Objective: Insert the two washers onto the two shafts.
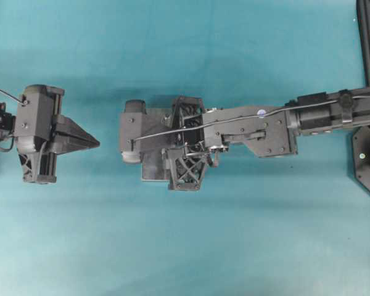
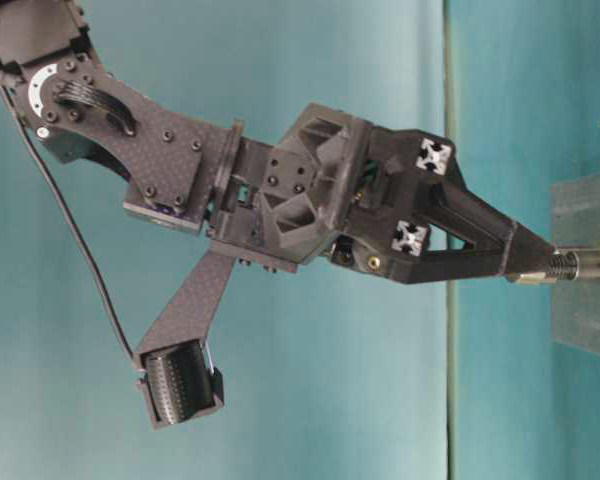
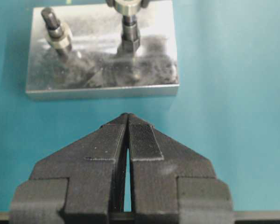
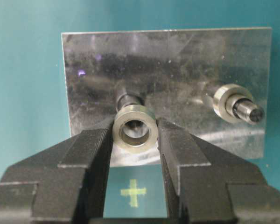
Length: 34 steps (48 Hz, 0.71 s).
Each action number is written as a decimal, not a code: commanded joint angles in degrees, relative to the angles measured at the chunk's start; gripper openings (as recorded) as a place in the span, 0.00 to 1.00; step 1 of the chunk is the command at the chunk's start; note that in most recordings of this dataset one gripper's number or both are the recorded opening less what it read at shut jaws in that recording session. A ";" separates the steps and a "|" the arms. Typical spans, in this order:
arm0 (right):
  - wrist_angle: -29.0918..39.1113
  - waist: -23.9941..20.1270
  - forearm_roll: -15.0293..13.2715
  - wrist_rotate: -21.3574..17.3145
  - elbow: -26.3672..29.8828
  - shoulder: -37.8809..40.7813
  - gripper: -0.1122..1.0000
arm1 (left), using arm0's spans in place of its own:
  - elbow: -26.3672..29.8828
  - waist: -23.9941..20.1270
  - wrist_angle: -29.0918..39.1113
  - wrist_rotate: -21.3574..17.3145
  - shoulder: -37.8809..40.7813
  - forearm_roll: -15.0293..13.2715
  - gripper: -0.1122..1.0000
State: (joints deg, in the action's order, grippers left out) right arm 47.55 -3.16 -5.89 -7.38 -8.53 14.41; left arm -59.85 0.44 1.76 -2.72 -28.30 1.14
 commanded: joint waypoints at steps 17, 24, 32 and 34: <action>0.35 0.00 -0.18 0.62 1.23 0.00 0.39 | 0.62 0.09 -0.44 0.00 -0.70 0.09 0.10; 0.53 0.09 -0.09 0.53 1.41 0.09 0.39 | 0.53 0.09 -0.44 0.00 -1.05 0.09 0.10; 2.02 0.70 0.18 0.53 1.76 0.26 0.40 | 0.53 0.09 -0.44 0.00 -1.14 0.09 0.10; 2.02 0.70 0.18 0.53 1.76 0.35 0.40 | 0.53 0.09 -0.44 0.00 -1.14 0.09 0.10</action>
State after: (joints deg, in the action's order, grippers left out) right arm 48.96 -2.90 -5.71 -7.38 -7.91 15.64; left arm -60.03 0.53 1.76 -2.72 -29.00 1.14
